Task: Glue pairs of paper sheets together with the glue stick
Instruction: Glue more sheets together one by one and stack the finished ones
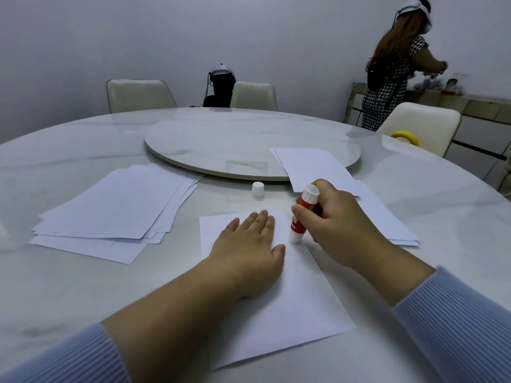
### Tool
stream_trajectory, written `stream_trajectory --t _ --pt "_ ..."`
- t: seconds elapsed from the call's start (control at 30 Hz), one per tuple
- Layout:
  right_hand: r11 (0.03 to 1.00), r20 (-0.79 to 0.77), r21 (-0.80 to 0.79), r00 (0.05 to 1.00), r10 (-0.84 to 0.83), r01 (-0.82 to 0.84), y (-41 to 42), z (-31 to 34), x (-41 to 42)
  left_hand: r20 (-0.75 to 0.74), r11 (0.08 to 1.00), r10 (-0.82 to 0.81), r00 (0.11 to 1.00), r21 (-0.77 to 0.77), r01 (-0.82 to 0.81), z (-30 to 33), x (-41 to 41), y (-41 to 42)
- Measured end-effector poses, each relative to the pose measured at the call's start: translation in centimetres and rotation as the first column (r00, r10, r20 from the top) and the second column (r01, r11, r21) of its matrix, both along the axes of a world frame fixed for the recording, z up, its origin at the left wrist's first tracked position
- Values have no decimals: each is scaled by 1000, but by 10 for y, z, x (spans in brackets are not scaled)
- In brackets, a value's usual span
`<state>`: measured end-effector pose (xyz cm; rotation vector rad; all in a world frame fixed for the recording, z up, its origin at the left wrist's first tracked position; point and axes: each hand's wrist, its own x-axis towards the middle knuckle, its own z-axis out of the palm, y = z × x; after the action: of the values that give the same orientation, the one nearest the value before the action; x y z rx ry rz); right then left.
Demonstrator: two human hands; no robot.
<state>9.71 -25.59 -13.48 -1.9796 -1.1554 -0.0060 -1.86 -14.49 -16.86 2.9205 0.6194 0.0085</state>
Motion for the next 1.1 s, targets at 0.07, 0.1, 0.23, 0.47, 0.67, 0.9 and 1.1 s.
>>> stream_trajectory --t 0.07,0.1,0.23,0.47,0.67,0.9,1.1 --pt "1000 10 2 1000 5 -5 -15 0 -9 -1 1000 3 1000 -1 -3 0 0 0" --pt "1000 11 -1 1000 14 -14 -23 1 -15 -1 1000 4 1000 -4 -4 0 0 0" --pt "999 9 -2 999 52 -52 -58 3 -39 1 1000 12 1000 -15 -12 1 1 0" --pt "991 -90 6 986 137 -137 -94 6 -56 -3 1000 12 1000 -21 -12 1 0 -1" --pt "756 -509 641 811 289 133 -109 13 -41 -144 988 -157 977 -39 153 20 -10 4" --pt "704 -520 677 815 255 212 -118 11 -42 -59 934 -288 956 -238 266 42 -30 -1" --pt "735 -436 638 894 103 227 -96 21 -43 -109 996 -72 991 -68 65 12 -24 -24"
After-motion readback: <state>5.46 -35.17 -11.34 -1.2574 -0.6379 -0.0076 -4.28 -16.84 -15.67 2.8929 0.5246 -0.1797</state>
